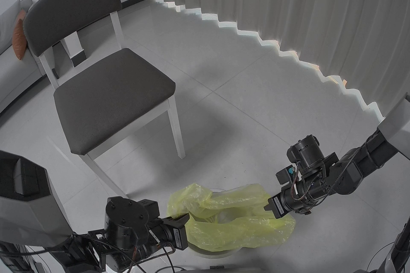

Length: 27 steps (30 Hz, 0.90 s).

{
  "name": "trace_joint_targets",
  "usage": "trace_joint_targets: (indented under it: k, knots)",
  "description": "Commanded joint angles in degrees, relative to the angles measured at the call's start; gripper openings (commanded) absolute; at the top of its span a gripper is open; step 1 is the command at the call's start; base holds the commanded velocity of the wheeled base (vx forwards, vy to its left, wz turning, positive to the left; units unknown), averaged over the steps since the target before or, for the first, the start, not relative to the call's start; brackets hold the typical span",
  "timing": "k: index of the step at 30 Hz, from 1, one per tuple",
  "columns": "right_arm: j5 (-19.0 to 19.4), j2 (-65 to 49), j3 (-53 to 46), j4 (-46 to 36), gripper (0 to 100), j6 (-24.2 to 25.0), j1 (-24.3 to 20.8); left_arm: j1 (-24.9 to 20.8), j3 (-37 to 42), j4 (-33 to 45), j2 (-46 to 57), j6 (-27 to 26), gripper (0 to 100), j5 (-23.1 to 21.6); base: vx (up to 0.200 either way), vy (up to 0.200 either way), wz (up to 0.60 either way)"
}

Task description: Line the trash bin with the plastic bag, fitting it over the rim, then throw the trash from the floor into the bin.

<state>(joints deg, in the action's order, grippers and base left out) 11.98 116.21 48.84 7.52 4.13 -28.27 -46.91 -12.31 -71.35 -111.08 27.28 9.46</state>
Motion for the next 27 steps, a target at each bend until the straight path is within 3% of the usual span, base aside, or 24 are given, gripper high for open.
trace_joint_targets:
  k: [1,10,21,27]
  knots:
    - [0.06,0.33,0.21,0.04,0,0.09,-0.03,0.59,0.54,-0.28,-0.63,-0.48,0,-0.93,0.000,0.000,0.00]
    - [0.06,-0.20,1.17,-0.05,0,0.44,0.06,3.84,0.01,-4.23,-1.24,-0.83,0,-1.55,-0.200,0.000,0.00]
    - [0.06,0.51,6.01,-0.67,0,0.70,0.41,5.25,-2.10,-6.34,-3.88,-0.92,0,-2.96,0.000,0.000,0.00]
    - [0.06,3.67,9.35,-0.75,0,0.61,0.58,8.59,-4.39,-6.87,-9.68,-0.92,0,-3.40,0.000,0.000,0.00]
